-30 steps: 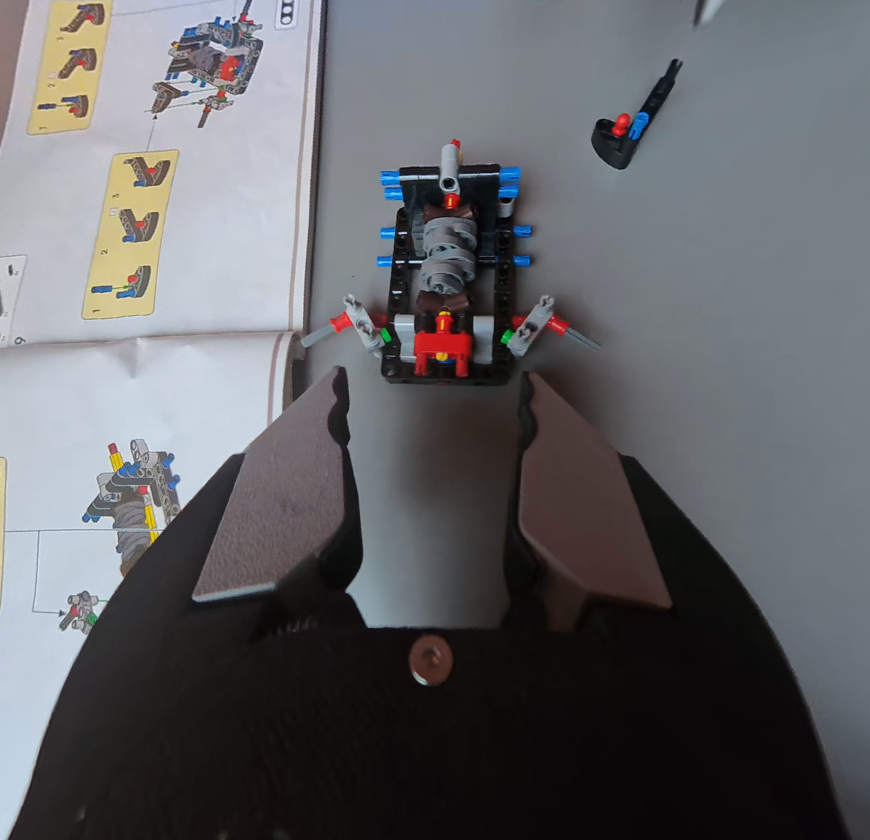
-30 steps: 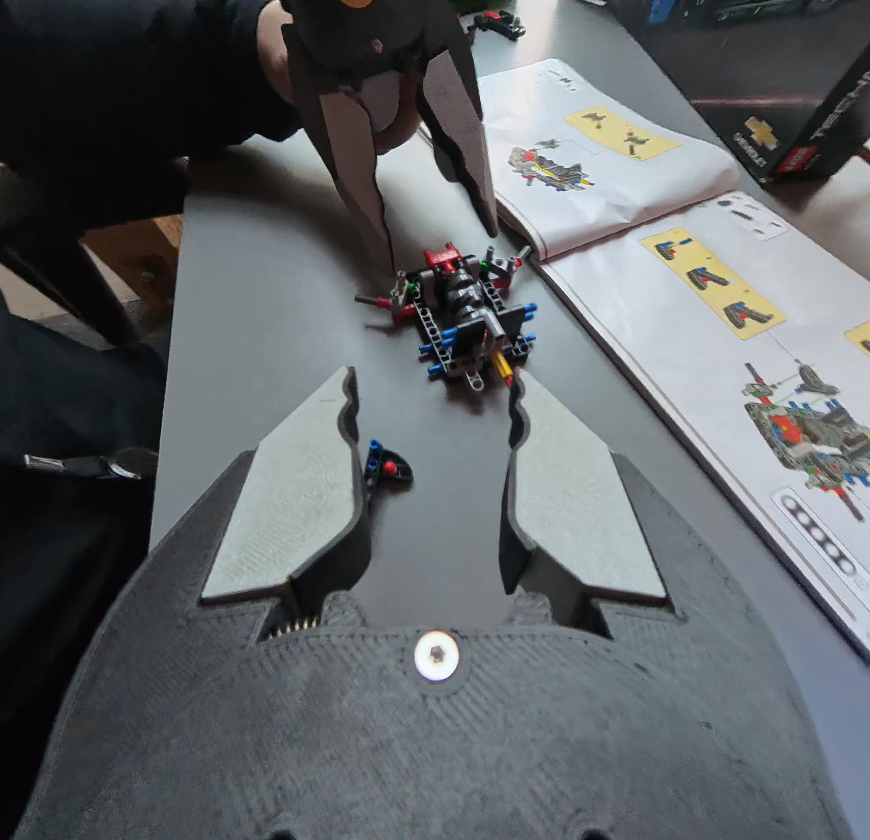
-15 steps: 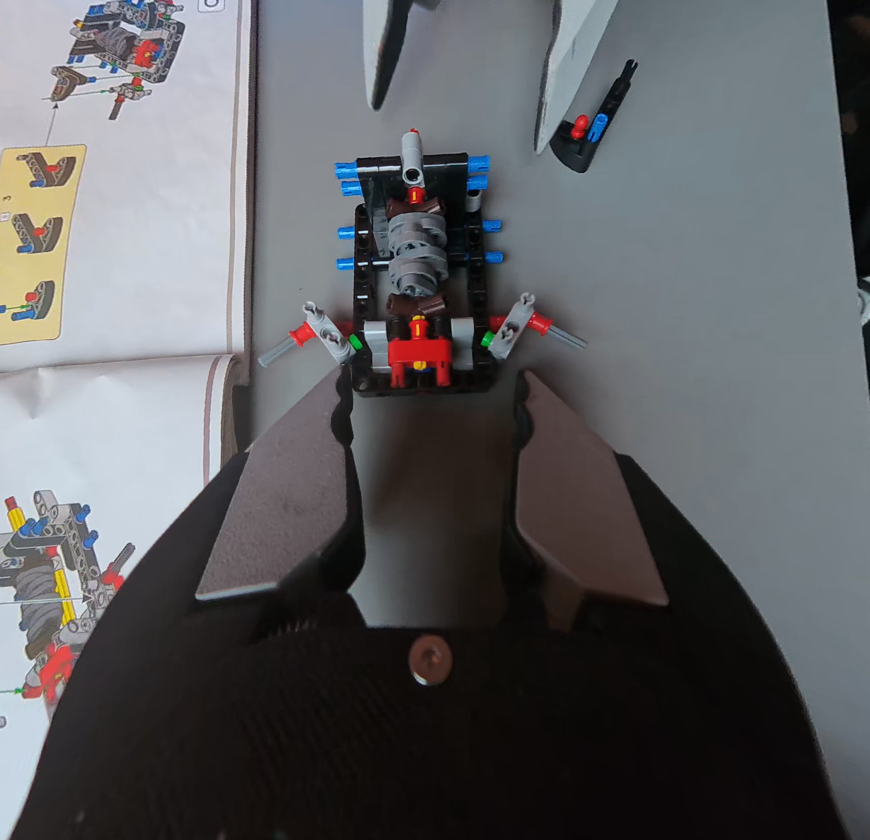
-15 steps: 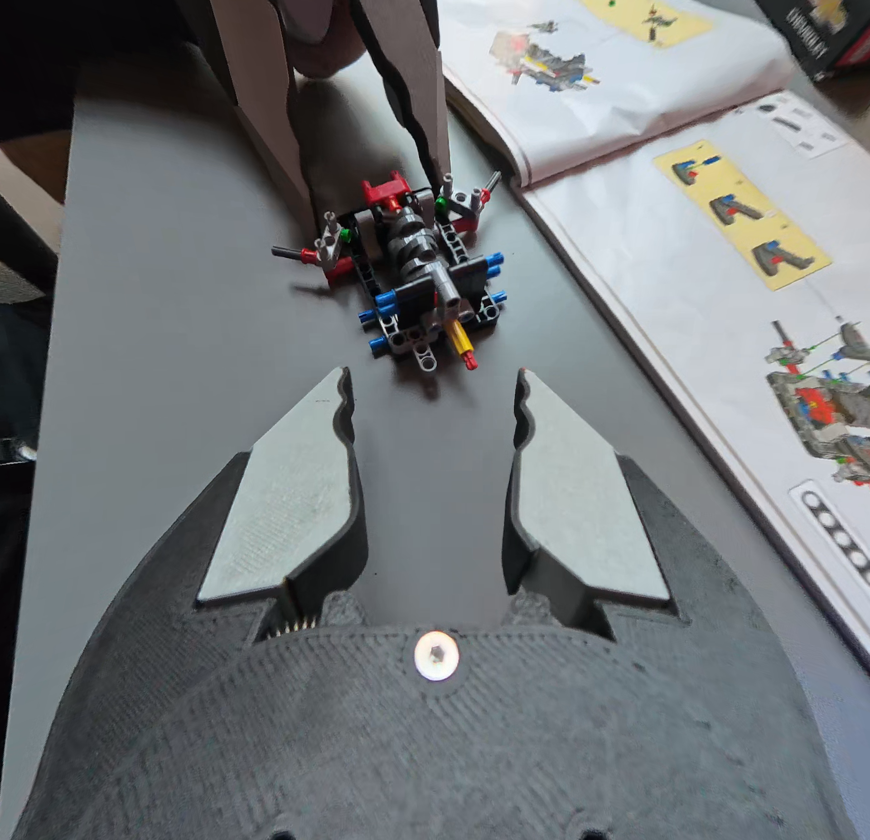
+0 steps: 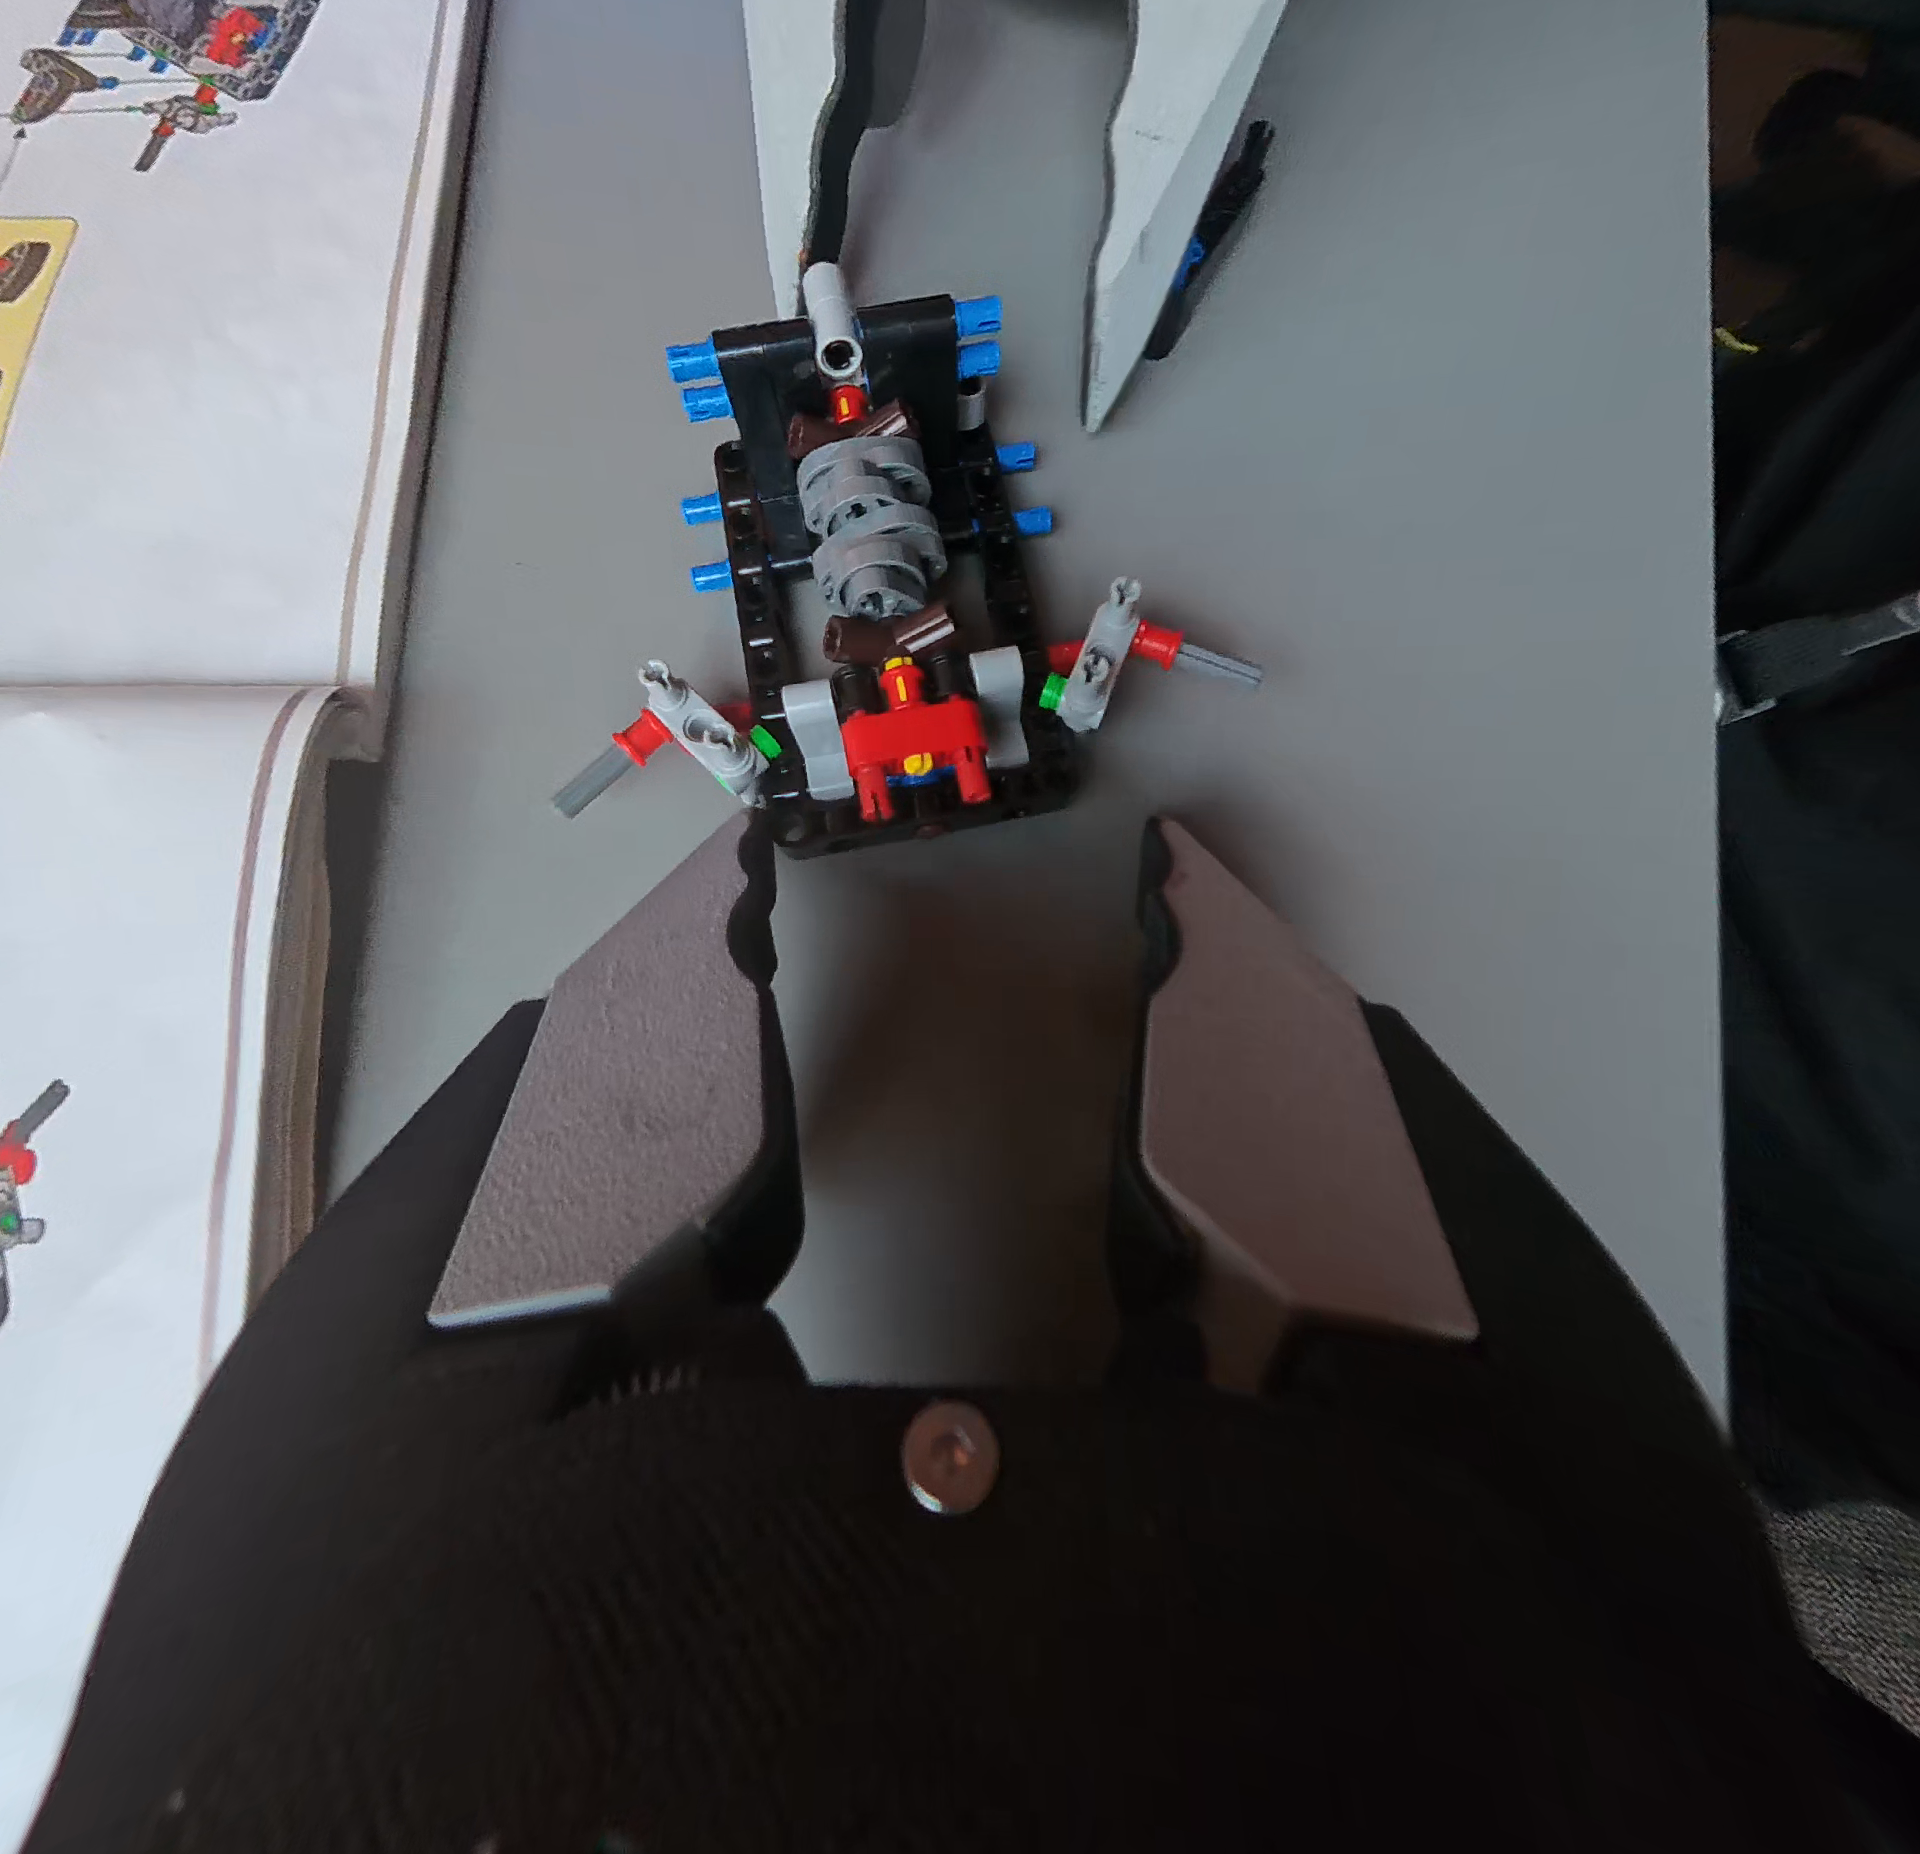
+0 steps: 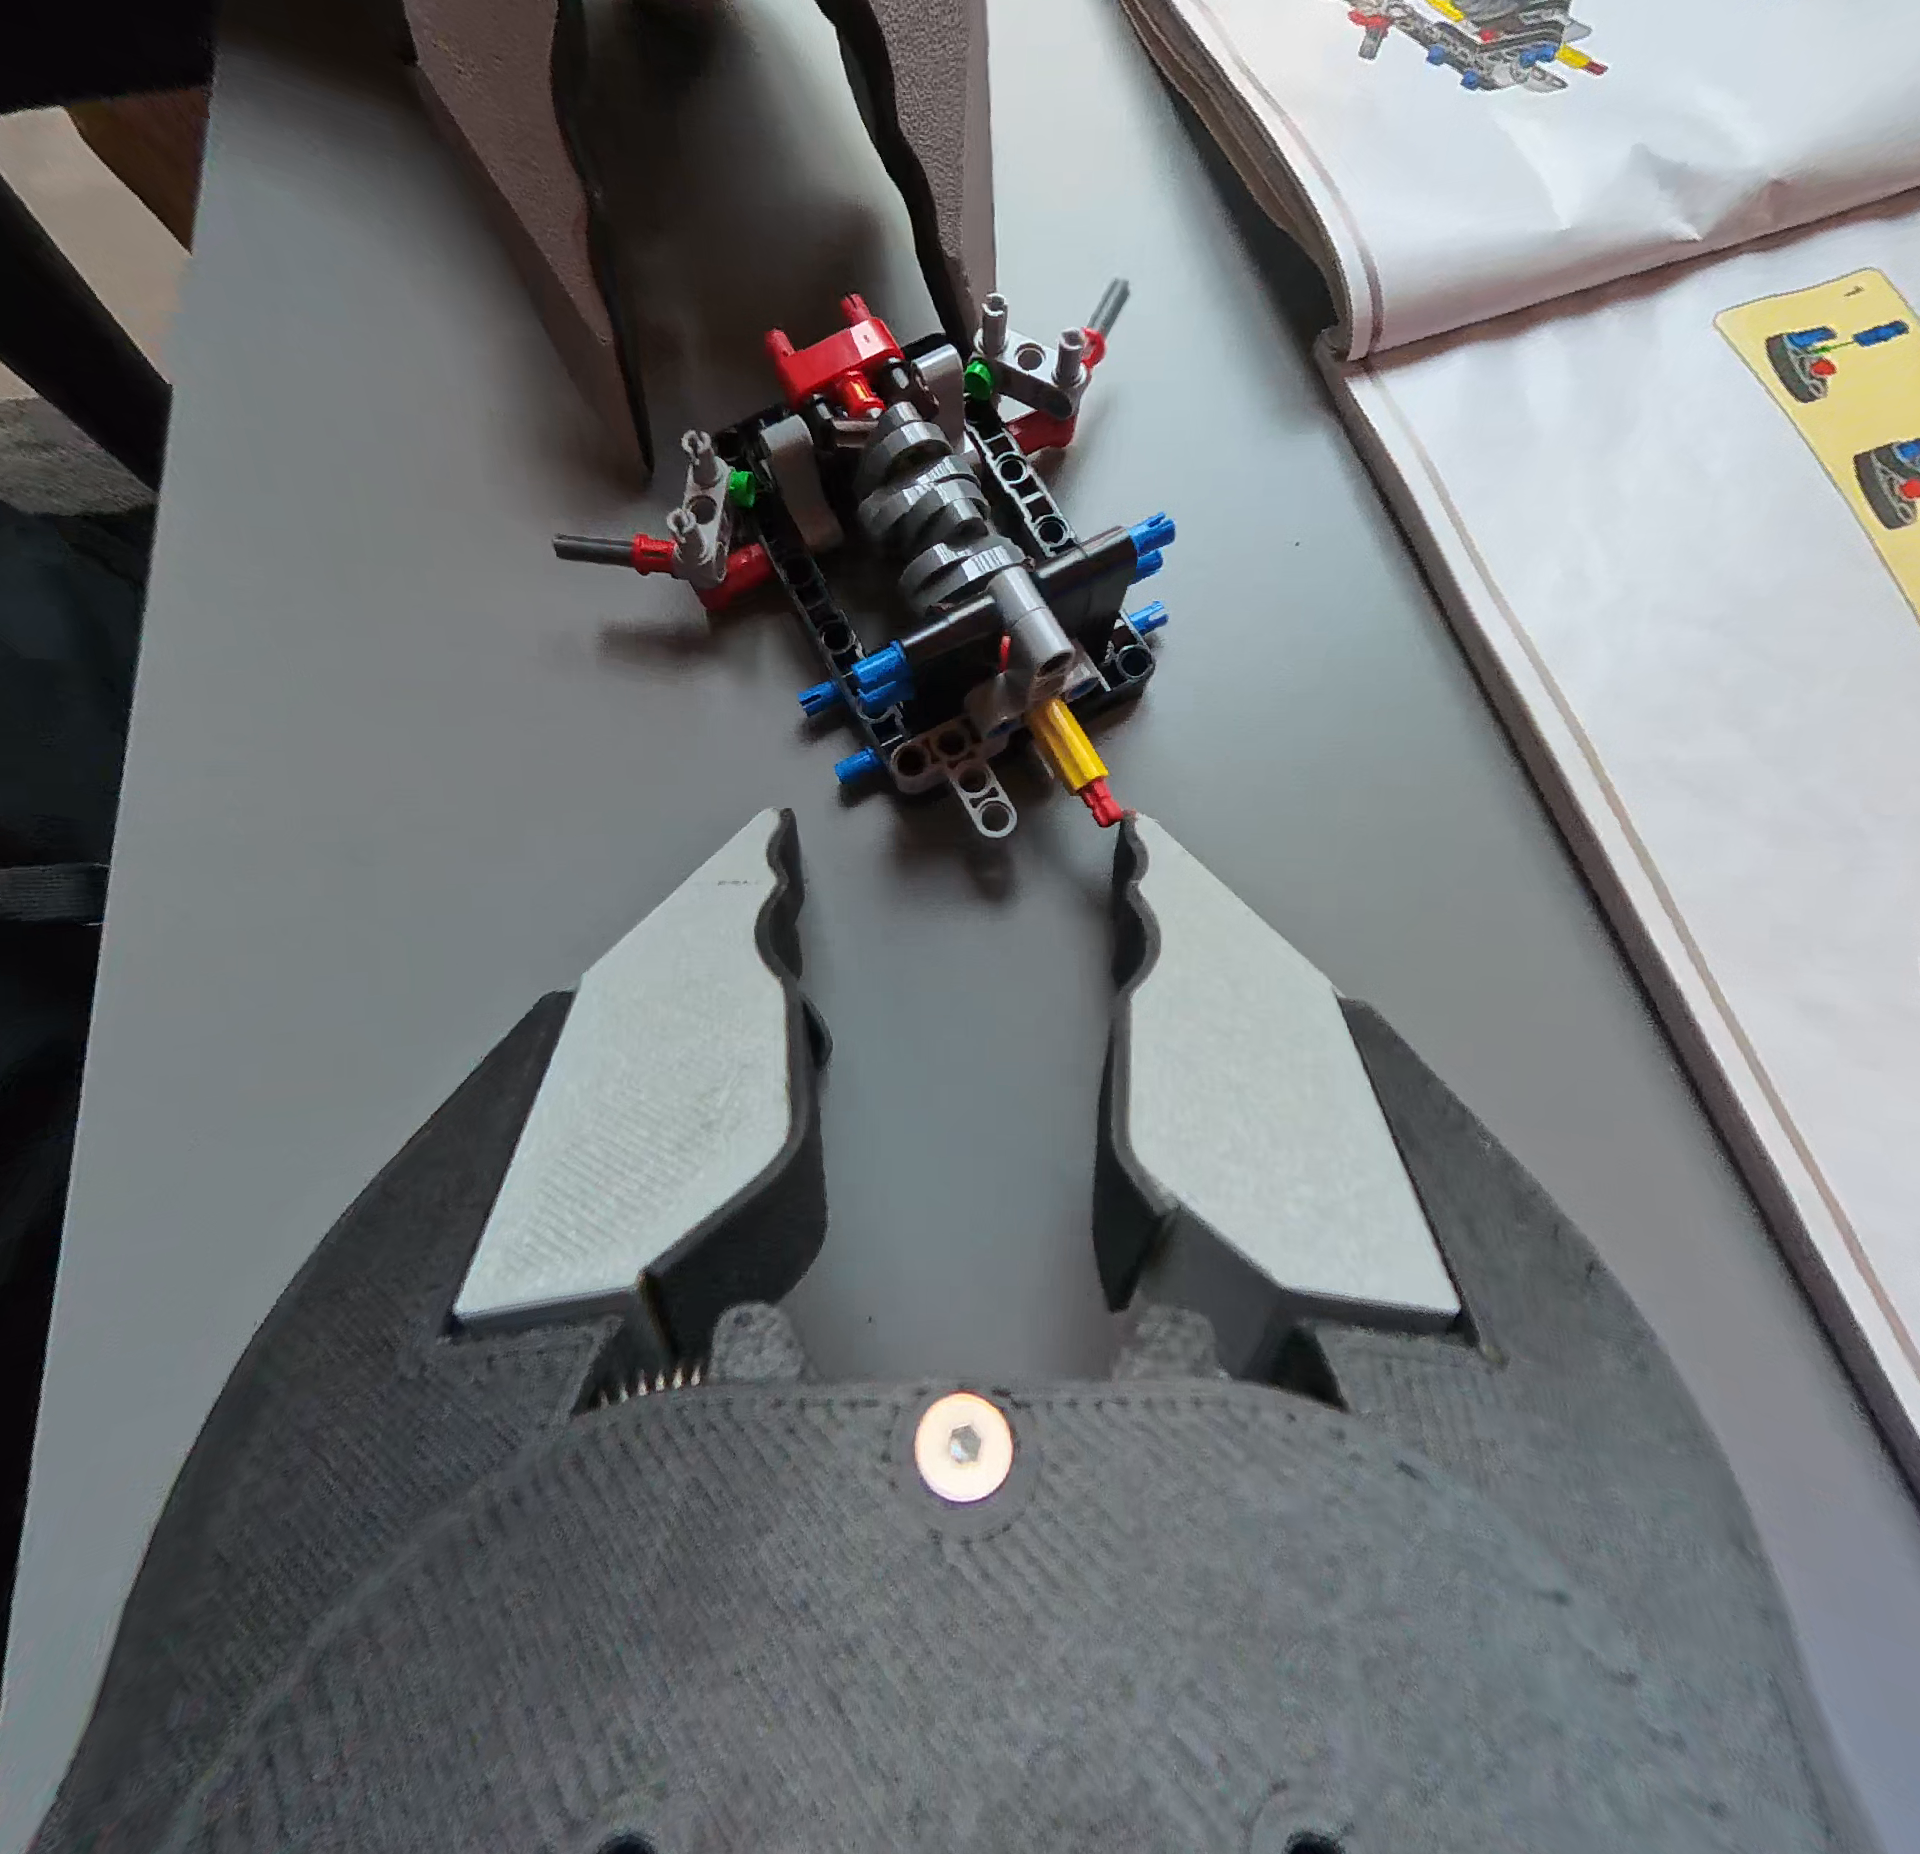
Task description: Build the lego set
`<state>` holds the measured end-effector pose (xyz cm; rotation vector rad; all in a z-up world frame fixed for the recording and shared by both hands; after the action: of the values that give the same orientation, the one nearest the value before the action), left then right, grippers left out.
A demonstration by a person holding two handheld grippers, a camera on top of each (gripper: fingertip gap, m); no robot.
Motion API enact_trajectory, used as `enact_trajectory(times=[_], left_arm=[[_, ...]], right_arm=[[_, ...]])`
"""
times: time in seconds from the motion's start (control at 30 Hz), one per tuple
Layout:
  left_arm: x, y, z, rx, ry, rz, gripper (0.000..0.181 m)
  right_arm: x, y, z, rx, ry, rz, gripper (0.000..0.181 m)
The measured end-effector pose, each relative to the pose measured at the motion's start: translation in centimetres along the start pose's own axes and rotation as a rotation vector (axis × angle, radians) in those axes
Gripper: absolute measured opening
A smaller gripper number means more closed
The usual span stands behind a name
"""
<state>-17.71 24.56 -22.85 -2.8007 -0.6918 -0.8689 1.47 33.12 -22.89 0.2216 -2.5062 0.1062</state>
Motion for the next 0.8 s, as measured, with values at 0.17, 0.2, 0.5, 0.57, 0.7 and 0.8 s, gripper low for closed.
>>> enact_trajectory(times=[0.17,0.2,0.5,0.57,0.7,0.8], left_arm=[[0.0,0.9,0.0,0.011,0.007,-0.010,0.069],[0.0,0.9,0.0,0.018,0.008,-0.012,0.071],[-0.1,0.6,-0.4,0.047,0.045,-0.028,0.068],[-0.1,0.5,-0.4,0.033,0.048,-0.039,0.070],[-0.7,-0.4,-0.9,0.066,0.023,-0.031,0.069],[-0.8,-1.5,-1.5,0.023,0.034,-0.041,0.067]], right_arm=[[-0.3,-0.4,-1.0,-0.058,0.065,-0.032,0.055],[-0.4,-0.3,-1.3,-0.072,0.082,-0.034,0.056],[1.4,-1.8,-2.6,-0.245,0.228,-0.095,0.074],[1.9,-2.6,-1.9,-0.257,0.200,-0.123,0.076],[2.5,-3.2,-0.4,-0.227,0.114,-0.157,0.075],[2.2,-3.0,-0.7,-0.217,0.118,-0.179,0.073]])
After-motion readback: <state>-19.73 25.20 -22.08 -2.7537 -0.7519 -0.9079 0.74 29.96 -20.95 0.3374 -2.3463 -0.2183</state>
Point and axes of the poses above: each gripper's, where its closed fingertips meet, z out along the fingers, x out of its top, y = z × x across the jaws, the point moved 9 cm from there along -z, back along the fingers, and after that the axes turned 11 degrees about -y, right-handed, at the moved point
